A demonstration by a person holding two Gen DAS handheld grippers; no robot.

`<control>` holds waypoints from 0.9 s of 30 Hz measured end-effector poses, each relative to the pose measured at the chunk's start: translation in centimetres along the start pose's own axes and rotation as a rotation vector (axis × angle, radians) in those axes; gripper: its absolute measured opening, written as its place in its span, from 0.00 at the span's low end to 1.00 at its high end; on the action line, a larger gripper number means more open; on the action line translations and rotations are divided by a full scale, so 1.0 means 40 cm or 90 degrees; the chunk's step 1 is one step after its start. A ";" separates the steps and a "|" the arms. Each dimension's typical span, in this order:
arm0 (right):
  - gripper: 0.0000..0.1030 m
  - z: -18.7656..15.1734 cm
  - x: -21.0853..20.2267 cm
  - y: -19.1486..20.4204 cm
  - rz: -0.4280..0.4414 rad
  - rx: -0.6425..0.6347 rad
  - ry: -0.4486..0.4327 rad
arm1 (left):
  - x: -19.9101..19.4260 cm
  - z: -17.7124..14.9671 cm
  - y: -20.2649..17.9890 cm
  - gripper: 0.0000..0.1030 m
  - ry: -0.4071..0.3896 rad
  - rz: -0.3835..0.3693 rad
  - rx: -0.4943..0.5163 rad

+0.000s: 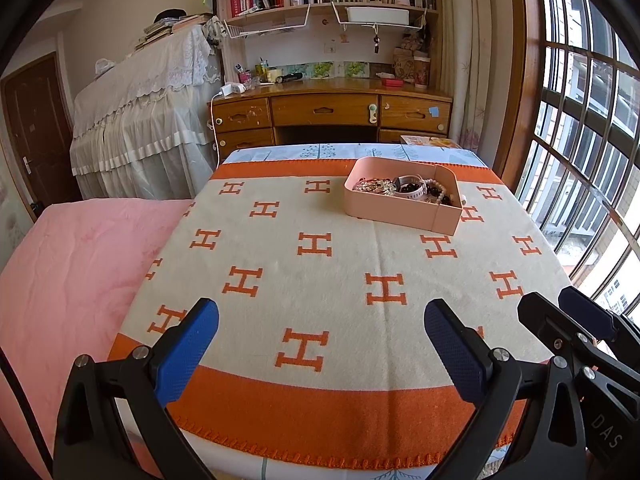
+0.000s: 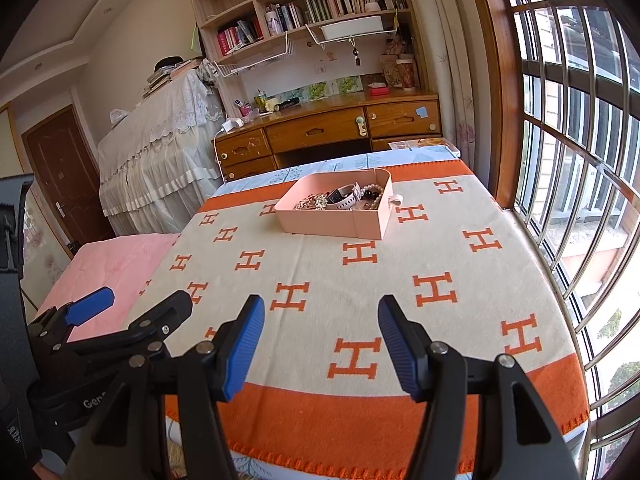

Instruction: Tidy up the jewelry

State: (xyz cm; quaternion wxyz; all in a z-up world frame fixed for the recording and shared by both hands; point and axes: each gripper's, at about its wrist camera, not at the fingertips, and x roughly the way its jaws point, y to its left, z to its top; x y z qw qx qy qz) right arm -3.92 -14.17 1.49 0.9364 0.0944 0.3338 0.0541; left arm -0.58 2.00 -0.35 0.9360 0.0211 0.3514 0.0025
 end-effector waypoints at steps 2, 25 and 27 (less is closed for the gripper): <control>0.58 -0.005 0.007 -0.001 0.001 0.001 0.003 | 0.000 0.000 0.001 0.99 0.001 -0.001 0.000; 0.58 -0.010 0.013 0.001 0.001 0.002 0.007 | 0.003 -0.013 0.008 0.99 0.006 -0.002 -0.003; 0.58 -0.009 0.013 0.002 0.001 0.002 0.008 | 0.003 -0.013 0.008 0.99 0.007 -0.003 -0.003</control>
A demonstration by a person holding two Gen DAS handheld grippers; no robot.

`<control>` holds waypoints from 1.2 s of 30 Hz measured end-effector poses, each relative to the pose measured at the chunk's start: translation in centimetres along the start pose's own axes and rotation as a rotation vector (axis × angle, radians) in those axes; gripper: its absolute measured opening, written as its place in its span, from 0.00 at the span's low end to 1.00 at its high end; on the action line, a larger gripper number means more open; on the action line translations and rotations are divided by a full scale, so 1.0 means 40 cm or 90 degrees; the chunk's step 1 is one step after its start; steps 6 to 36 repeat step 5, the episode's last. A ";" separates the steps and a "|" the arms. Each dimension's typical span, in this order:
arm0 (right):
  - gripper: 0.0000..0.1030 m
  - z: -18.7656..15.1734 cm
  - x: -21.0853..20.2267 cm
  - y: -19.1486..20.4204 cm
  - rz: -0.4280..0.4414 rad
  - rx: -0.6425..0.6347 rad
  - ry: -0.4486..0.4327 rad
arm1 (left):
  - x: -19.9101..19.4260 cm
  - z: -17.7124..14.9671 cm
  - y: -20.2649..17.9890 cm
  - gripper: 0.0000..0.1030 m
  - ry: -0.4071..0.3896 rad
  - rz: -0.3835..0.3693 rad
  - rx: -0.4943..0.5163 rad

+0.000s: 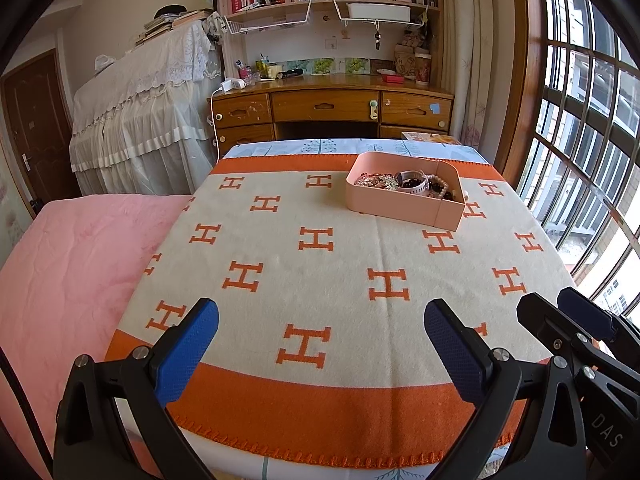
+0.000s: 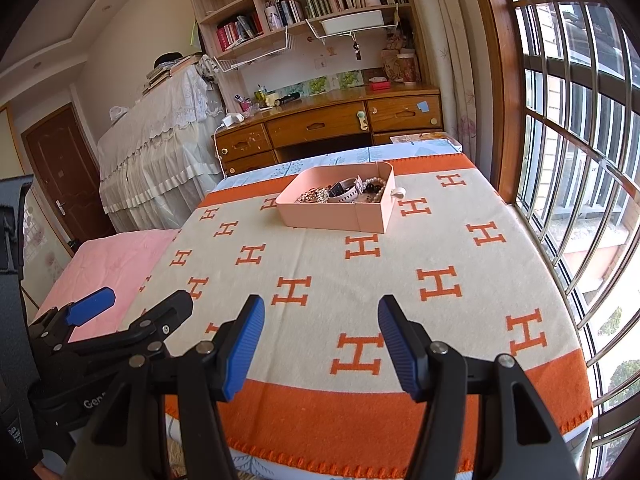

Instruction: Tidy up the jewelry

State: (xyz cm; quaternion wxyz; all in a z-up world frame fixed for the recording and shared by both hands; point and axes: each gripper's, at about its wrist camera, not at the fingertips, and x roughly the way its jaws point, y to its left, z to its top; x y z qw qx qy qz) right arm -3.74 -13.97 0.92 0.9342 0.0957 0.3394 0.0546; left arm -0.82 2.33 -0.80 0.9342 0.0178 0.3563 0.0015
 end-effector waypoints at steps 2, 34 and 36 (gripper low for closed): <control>0.58 -0.002 0.001 0.000 0.000 0.001 0.002 | 0.003 -0.008 0.003 0.99 0.003 0.000 -0.001; 0.58 -0.011 0.009 0.002 0.000 0.001 0.006 | 0.011 -0.015 0.008 0.99 0.010 -0.001 -0.002; 0.58 -0.011 0.009 0.002 0.000 0.001 0.006 | 0.011 -0.015 0.008 0.99 0.010 -0.001 -0.002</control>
